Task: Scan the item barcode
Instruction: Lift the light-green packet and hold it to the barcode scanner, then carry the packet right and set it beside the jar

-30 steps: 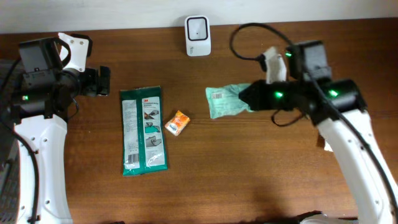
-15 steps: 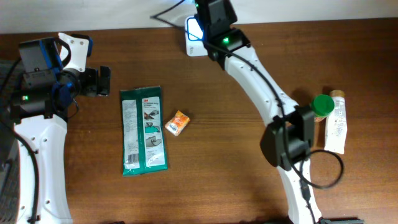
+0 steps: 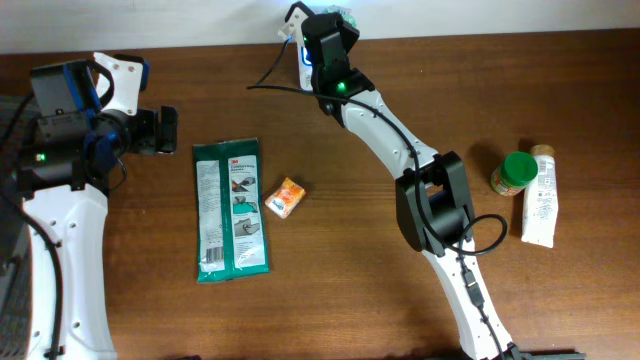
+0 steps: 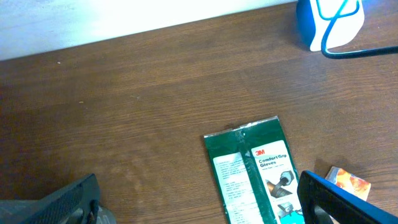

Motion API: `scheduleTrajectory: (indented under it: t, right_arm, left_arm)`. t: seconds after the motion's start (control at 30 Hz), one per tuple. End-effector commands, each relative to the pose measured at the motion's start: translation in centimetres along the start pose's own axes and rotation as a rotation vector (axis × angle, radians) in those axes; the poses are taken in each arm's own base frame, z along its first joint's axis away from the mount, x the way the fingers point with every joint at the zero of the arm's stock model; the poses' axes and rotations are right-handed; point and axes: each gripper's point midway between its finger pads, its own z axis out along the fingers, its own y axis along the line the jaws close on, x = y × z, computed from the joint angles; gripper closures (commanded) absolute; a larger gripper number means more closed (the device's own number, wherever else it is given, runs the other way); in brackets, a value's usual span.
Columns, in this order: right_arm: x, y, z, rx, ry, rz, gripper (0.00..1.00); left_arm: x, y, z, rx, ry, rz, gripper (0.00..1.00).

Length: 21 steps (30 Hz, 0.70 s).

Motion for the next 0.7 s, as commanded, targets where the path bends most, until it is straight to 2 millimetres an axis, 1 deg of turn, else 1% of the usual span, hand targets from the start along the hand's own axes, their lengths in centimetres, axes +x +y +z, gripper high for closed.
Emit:
scheduleTrajectory:
  t: [0.0,0.07,0.1,0.13,0.17,0.23,0.3,0.33,0.37,0.4,0.43,0.47,0.53,0.57,0.6,0.67]
  right_arm:
    - [-2.5,-4.3,-2.3,0.05,-0.039,0.122,0.96]
    - [-3.0,-6.4,-3.8,0.046,-0.039,0.21,0.96]
    - [-3.2,-8.1,-5.2,0.037,-0.033,0.257,0.96]
    - [-3.3,-9.0,-6.2,0.019,-0.026,0.285,0.96]
    - [-3.5,-10.3,-8.5,-0.045,-0.025,0.328,0.96]
    - [-3.5,-11.3,-10.9,-0.12,-0.015,0.41,0.96]
    - [-2.1,-12.1,-15.5,-0.274,0.061,0.623,0.96]
    - [-0.9,-12.0,-17.4,-0.341,0.122,0.714,0.96]
    - [0.4,-11.6,-19.1,-0.41,0.191,0.786,0.96]
    - [2.1,-10.6,-21.3,-0.523,0.284,0.852,0.96]
    - [4.1,-9.5,-23.0,-0.624,0.384,0.876,0.96]
    - [6.1,-8.7,-24.0,-0.675,0.474,0.869,0.96]
    - [11.7,-7.4,-25.0,-0.704,0.707,0.841,0.96]
    - [13.5,-6.9,-25.0,-0.707,0.782,0.838,0.96]
    - [16.0,-6.2,-25.0,-0.71,0.872,0.837,0.96]
    - [21.6,-4.8,-24.1,-0.662,1.057,0.899,0.96]
  left_arm:
    - [-0.7,0.0,-0.7,0.004,-0.026,0.013,0.01]
    - [-0.7,0.0,-0.7,0.004,-0.026,0.013,0.01]
    - [-0.7,0.0,-0.7,0.003,-0.026,0.013,0.01]
    - [-0.7,0.0,-0.7,0.003,-0.026,0.013,0.01]
    - [-0.7,0.0,-0.7,0.003,-0.026,0.013,0.01]
    - [-0.7,0.0,-0.7,0.003,-0.026,0.013,0.01]
    - [-0.7,0.0,-0.7,0.003,-0.026,0.013,0.01]
    - [-0.7,0.0,-0.7,0.003,-0.026,0.013,0.01]
    - [-0.7,0.0,-0.7,0.003,-0.026,0.013,0.01]
    - [-0.7,0.0,-0.7,0.004,-0.026,0.013,0.01]
    - [-0.7,0.0,-0.7,0.004,-0.026,0.013,0.01]
    - [-0.7,0.0,-0.7,0.003,-0.026,0.013,0.01]
    - [-0.7,0.0,-0.7,0.003,-0.026,0.013,0.01]
    - [-0.7,0.0,-0.7,0.004,-0.027,0.013,0.01]
    - [-0.7,0.0,-0.7,0.003,-0.026,0.013,0.01]
    - [-0.7,0.0,-0.7,0.003,-0.027,0.013,0.01]
